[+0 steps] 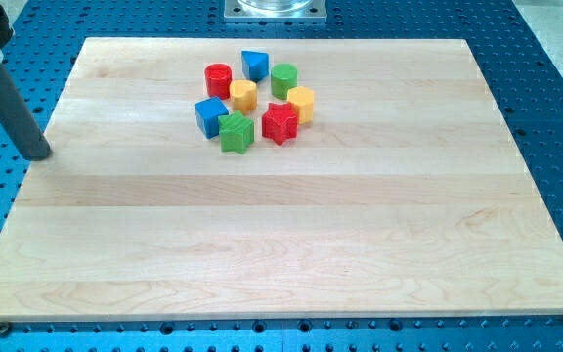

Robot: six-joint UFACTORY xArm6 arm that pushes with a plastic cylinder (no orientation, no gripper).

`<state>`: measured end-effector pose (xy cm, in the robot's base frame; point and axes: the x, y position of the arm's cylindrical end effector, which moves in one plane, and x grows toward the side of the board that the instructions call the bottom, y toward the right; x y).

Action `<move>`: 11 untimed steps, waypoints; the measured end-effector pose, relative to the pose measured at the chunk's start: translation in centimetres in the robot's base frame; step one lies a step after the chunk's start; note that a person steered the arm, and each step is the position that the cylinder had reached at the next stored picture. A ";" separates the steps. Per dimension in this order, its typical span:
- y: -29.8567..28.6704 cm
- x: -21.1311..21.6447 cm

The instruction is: Point your arm above the blue triangle

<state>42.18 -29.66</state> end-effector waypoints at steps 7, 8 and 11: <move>2.4 -9.4; 3.1 -9.9; 13.1 -20.7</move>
<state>21.51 -16.56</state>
